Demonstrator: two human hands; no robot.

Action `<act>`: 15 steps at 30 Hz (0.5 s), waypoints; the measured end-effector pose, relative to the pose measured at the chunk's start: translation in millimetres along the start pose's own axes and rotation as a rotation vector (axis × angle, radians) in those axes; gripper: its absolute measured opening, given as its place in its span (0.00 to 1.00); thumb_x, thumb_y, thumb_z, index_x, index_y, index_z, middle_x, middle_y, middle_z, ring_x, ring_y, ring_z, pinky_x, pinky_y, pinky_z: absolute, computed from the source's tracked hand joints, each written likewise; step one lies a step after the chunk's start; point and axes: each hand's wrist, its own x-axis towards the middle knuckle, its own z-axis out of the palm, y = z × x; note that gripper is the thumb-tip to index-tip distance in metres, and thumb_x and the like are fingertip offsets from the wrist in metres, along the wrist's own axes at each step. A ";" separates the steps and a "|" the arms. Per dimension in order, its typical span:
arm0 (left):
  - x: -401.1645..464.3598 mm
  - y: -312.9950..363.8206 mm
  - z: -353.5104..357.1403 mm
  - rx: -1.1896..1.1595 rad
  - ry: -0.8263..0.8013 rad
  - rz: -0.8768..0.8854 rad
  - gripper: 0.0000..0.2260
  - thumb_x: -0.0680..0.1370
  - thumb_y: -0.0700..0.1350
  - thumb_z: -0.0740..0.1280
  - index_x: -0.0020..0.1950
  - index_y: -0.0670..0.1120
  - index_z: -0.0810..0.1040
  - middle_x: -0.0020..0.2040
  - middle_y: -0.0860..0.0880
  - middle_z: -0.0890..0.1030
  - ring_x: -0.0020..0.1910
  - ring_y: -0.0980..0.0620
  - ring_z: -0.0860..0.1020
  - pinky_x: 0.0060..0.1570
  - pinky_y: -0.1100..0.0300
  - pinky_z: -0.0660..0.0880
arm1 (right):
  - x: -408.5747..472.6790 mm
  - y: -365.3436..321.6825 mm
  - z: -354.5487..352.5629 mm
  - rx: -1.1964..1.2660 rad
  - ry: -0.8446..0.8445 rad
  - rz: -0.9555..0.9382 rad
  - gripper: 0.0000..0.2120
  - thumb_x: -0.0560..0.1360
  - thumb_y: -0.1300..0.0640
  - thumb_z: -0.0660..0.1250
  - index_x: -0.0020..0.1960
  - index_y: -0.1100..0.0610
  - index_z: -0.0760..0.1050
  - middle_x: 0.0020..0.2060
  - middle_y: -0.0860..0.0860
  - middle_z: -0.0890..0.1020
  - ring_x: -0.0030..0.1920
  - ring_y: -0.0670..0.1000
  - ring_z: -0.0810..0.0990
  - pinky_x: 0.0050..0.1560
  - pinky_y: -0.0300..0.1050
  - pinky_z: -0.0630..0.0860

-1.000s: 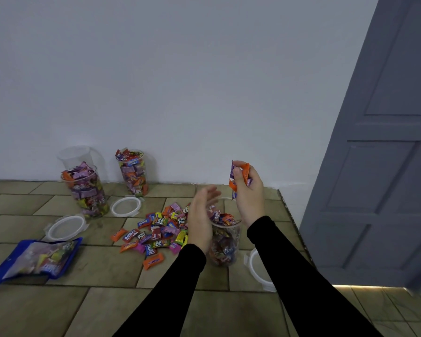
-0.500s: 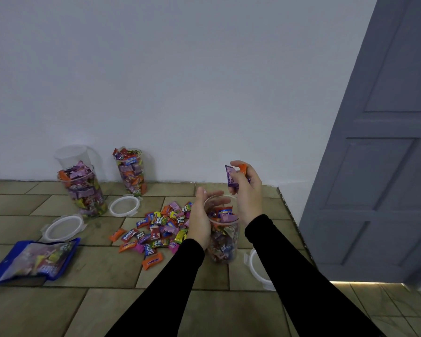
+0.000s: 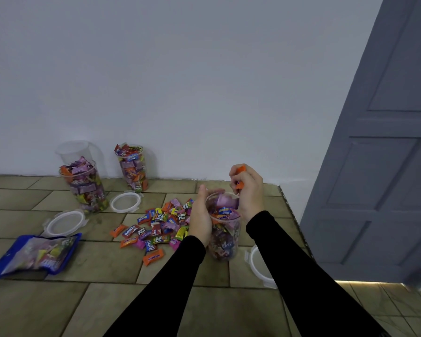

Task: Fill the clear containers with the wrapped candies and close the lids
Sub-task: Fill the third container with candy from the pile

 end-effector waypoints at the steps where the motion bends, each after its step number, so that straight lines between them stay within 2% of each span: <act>1: 0.1 0.0 -1.1 -0.008 -0.007 -0.008 0.26 0.84 0.55 0.50 0.52 0.37 0.79 0.48 0.33 0.82 0.49 0.39 0.81 0.52 0.49 0.78 | -0.1 0.2 -0.4 -0.010 -0.012 -0.008 0.03 0.61 0.63 0.57 0.31 0.60 0.70 0.26 0.50 0.67 0.26 0.47 0.62 0.26 0.36 0.59; 3: -1.5 1.4 -2.5 0.012 -0.012 -0.025 0.26 0.83 0.56 0.50 0.52 0.37 0.79 0.50 0.33 0.82 0.50 0.38 0.81 0.52 0.47 0.78 | -0.4 0.8 -1.9 -0.036 -0.033 -0.006 0.04 0.60 0.63 0.57 0.31 0.61 0.71 0.24 0.50 0.65 0.26 0.46 0.62 0.26 0.35 0.60; 6: -1.4 1.2 -1.7 0.018 -0.014 -0.017 0.25 0.84 0.55 0.50 0.50 0.39 0.80 0.45 0.39 0.84 0.46 0.45 0.83 0.46 0.52 0.80 | -2.1 0.0 -3.4 -0.067 -0.086 -0.004 0.08 0.60 0.65 0.59 0.33 0.60 0.76 0.28 0.51 0.72 0.27 0.47 0.69 0.27 0.34 0.65; 10: -4.3 3.0 -1.5 0.009 0.001 -0.020 0.27 0.84 0.55 0.51 0.56 0.34 0.78 0.51 0.35 0.82 0.53 0.39 0.81 0.50 0.50 0.79 | -6.3 -4.2 -4.2 -0.060 -0.181 0.018 0.12 0.69 0.71 0.59 0.45 0.62 0.79 0.36 0.52 0.82 0.31 0.47 0.79 0.29 0.36 0.72; 13: -4.3 1.4 -1.3 -0.013 0.010 -0.013 0.26 0.83 0.55 0.52 0.53 0.36 0.80 0.50 0.35 0.83 0.53 0.39 0.81 0.55 0.48 0.77 | -8.8 -6.0 -7.0 -0.016 -0.231 0.014 0.14 0.74 0.68 0.58 0.54 0.67 0.79 0.39 0.48 0.86 0.39 0.49 0.84 0.35 0.38 0.78; 15: -3.3 1.5 -0.6 -0.035 0.029 -0.026 0.27 0.82 0.58 0.54 0.52 0.36 0.80 0.50 0.37 0.83 0.54 0.40 0.81 0.55 0.49 0.76 | -9.3 -4.6 -7.8 -0.029 -0.253 -0.011 0.15 0.74 0.63 0.57 0.55 0.64 0.80 0.42 0.49 0.86 0.47 0.50 0.84 0.36 0.33 0.76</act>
